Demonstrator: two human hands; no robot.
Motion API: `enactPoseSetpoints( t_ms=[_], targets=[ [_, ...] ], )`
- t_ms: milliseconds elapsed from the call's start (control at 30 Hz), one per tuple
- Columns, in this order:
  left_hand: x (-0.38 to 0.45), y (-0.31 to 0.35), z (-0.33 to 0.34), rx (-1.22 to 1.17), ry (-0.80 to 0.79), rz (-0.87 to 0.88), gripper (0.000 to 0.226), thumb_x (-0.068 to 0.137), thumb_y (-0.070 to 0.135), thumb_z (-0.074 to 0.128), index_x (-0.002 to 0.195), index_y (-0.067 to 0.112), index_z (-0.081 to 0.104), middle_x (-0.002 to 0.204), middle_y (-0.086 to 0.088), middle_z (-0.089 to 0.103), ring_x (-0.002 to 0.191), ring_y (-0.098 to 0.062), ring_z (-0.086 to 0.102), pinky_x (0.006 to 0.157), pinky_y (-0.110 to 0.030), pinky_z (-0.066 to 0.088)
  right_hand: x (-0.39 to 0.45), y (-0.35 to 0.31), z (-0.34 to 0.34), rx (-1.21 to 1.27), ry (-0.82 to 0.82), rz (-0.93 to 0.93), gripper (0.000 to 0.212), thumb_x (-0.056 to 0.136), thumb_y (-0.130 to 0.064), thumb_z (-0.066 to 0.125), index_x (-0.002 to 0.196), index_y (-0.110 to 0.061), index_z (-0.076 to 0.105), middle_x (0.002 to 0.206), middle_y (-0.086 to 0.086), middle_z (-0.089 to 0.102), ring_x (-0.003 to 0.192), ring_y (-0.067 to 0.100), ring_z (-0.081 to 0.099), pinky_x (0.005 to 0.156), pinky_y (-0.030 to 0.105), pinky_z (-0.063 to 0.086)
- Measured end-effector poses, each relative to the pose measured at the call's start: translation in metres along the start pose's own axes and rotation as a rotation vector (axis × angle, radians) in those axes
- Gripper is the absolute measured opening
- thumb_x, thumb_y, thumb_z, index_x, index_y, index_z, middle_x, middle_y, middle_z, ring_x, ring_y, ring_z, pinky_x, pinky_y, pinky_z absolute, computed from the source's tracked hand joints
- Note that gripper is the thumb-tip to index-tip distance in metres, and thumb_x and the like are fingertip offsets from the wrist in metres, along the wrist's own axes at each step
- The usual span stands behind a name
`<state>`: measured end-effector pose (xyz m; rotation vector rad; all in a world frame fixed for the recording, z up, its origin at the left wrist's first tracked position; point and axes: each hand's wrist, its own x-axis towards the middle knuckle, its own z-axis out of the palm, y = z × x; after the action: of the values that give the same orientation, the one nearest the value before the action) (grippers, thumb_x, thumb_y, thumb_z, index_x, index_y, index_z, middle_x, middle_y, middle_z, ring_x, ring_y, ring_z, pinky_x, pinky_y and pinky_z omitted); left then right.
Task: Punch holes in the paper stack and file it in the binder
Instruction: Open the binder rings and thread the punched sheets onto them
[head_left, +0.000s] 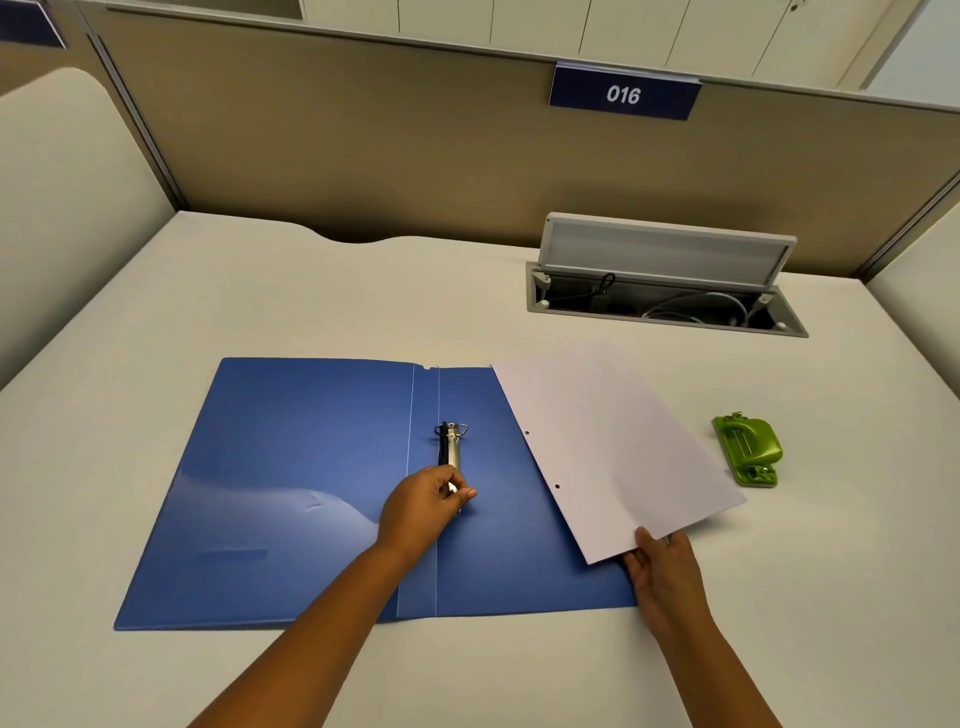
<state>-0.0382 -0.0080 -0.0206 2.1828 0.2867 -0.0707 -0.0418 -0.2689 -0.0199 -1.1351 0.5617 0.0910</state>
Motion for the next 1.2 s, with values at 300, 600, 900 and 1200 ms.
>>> enactPoseSetpoints(
  t_ms=[300,600,900,1200],
  targets=[
    [-0.02,0.007,-0.003,-0.182,0.429,-0.009,0.018,0.084,0.019,0.062,0.096,0.006,0.062,0.094,-0.001,0.052,0.08,-0.012,0.052,0.057,-0.002,0.038,-0.01,-0.003,0.008,0.081,-0.007,0.014,0.035,0.093,-0.001,0.043,0.127,-0.009,0.045,0.119,0.01,0.055,0.096,0.02,0.058,0.07,0.02,0.055],
    [0.004,0.041,-0.013,-0.421,0.379,-0.229,0.016,0.088,0.015,0.057,0.091,0.002,0.066,0.072,-0.005,0.059,0.042,-0.006,0.051,0.033,-0.006,0.037,-0.056,0.011,0.061,0.013,0.052,-0.052,0.032,0.092,-0.005,0.048,0.121,-0.019,0.049,0.105,-0.003,0.062,0.096,0.016,0.06,0.074,0.02,0.054],
    [0.044,0.041,-0.017,-0.509,0.198,-0.524,0.03,0.083,0.028,0.065,0.058,0.016,0.052,0.059,-0.003,0.052,0.046,-0.018,0.046,0.053,-0.028,0.047,-0.072,0.024,0.09,-0.202,0.101,-0.141,0.027,0.092,-0.011,0.049,0.115,-0.023,0.044,0.095,-0.012,0.057,0.086,0.011,0.058,0.084,0.032,0.049],
    [0.048,0.041,-0.02,-0.749,0.162,-0.674,0.026,0.081,0.02,0.067,0.062,0.012,0.053,0.059,-0.004,0.047,0.048,-0.014,0.041,0.037,-0.019,0.043,-0.082,0.029,0.09,-0.269,0.117,-0.173,0.04,0.091,-0.014,0.049,0.13,-0.018,0.041,0.095,-0.016,0.055,0.102,0.02,0.055,0.089,0.037,0.047]
  ],
)
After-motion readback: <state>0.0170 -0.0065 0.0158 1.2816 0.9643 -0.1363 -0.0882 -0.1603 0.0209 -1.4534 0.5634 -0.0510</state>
